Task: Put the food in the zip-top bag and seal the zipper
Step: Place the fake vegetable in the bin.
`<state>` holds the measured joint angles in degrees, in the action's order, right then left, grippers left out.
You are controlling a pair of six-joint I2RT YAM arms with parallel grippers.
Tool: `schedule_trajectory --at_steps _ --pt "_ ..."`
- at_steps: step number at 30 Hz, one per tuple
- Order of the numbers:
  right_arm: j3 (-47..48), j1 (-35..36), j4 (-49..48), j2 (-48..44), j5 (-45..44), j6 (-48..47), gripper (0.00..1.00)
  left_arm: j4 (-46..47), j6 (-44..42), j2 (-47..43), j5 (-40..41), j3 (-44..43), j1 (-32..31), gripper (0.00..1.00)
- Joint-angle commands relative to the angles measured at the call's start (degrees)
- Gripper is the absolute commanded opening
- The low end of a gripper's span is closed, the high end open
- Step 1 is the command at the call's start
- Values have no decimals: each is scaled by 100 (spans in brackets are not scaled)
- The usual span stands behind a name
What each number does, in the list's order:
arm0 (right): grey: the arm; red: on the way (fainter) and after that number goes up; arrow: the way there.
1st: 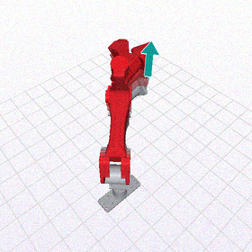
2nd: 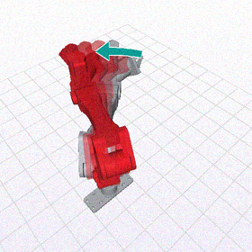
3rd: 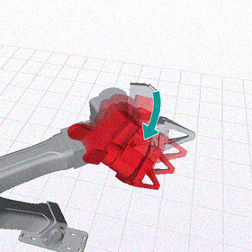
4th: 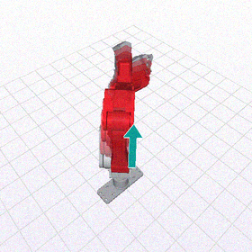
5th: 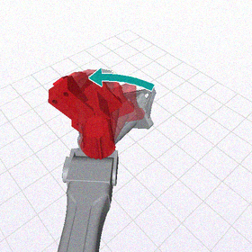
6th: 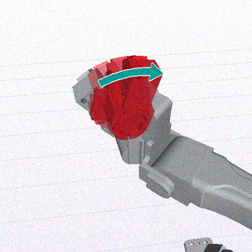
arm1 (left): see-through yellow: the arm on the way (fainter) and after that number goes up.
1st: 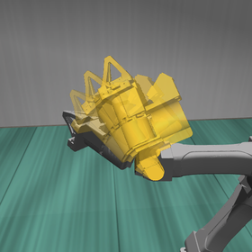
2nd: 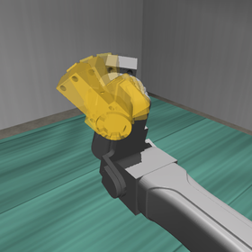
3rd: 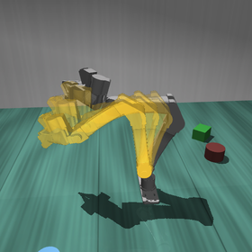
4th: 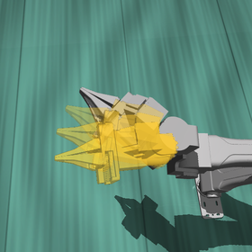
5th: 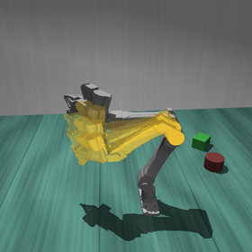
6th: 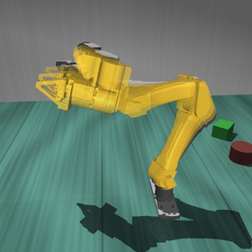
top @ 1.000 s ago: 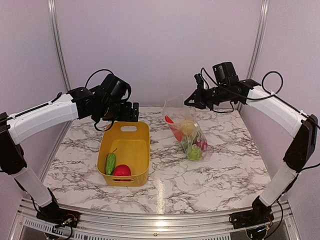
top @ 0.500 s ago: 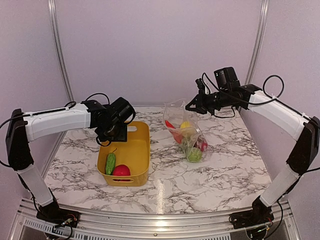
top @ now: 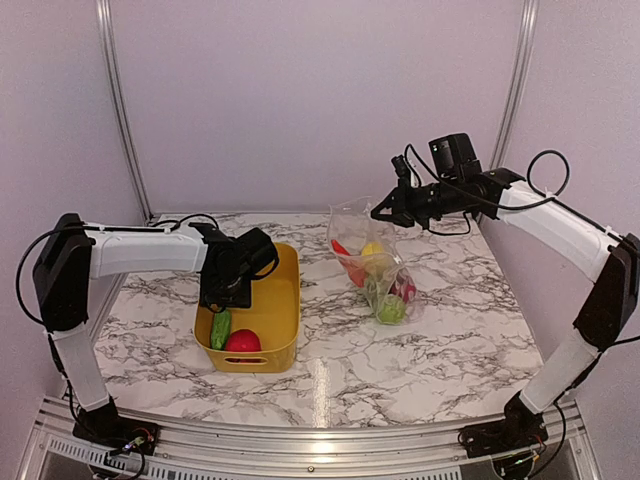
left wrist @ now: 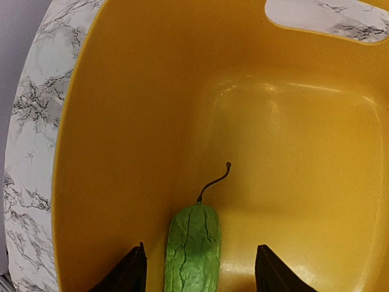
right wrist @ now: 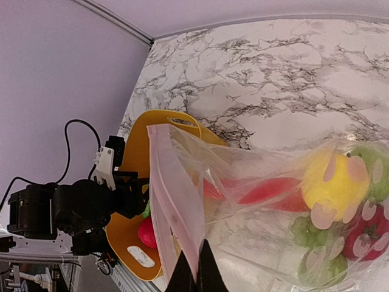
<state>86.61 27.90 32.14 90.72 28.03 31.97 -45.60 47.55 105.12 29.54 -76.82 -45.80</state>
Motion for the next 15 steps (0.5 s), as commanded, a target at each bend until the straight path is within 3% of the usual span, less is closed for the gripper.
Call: schedule_trajectory --at_steps 1,15 --pt "7 29 -103 -139 45 41 0 -185 193 230 297 175 -17 61" --pt "56 31 -116 -115 43 60 0 -106 121 944 26 89 10 52"
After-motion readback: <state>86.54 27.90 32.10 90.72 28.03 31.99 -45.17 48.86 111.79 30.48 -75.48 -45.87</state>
